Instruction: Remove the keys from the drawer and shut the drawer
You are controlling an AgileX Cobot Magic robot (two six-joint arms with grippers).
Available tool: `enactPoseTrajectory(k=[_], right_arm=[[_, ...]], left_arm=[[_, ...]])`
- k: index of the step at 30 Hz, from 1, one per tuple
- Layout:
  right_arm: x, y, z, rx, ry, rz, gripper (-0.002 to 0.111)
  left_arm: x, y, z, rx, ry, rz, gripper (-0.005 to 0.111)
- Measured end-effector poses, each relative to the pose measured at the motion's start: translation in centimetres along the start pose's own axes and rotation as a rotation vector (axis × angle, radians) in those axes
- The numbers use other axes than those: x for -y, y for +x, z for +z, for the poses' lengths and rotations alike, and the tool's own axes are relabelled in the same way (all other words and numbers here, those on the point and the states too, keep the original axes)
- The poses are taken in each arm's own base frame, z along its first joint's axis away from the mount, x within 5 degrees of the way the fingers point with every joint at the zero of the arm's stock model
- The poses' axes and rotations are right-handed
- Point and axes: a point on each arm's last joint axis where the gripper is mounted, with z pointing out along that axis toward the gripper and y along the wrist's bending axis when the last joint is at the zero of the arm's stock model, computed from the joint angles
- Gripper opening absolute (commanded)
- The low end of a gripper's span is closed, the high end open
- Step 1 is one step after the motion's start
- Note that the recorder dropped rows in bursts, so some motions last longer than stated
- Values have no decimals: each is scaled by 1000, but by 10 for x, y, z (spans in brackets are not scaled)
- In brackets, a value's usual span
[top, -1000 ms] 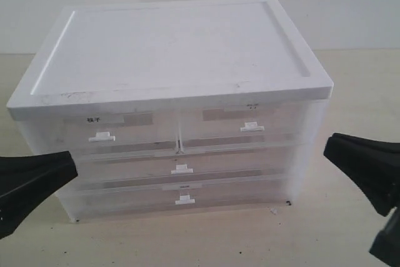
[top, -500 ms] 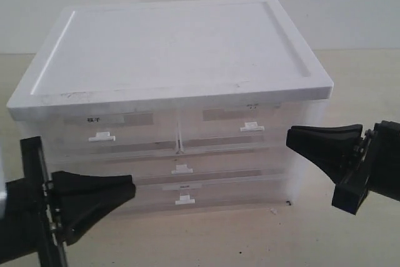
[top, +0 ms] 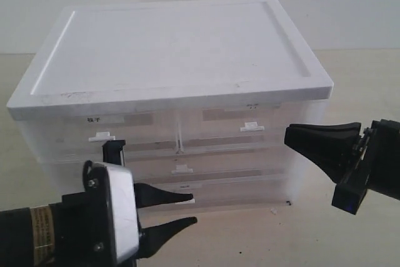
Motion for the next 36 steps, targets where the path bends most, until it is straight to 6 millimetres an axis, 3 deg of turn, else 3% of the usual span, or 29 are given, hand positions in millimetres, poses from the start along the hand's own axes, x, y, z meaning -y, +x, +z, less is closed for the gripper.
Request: enactPoseTrajectory(k=[6,13,17,23,28,36], right_arm=[[0,0,0,-3,0,-1,0],[0,0,0,-4,1,-1,0],[0,1,0,-6,2,-1,0],[0,1,0,-10,3,-1,0],[0,1,0,-11,5,-1,0],[1,1,0,-13,6,-3,0]], left_arm=[[-9,-8,16,-145,-13,42,41],[-4,-18,22,-263,-105,278,41],[2,-12,30,-339,-157,364,32],[15,-3,44,-404,-327,511,30],[18,-2,45,-432,-375,595,5],[18,-1,43,-475,-404,599,4]])
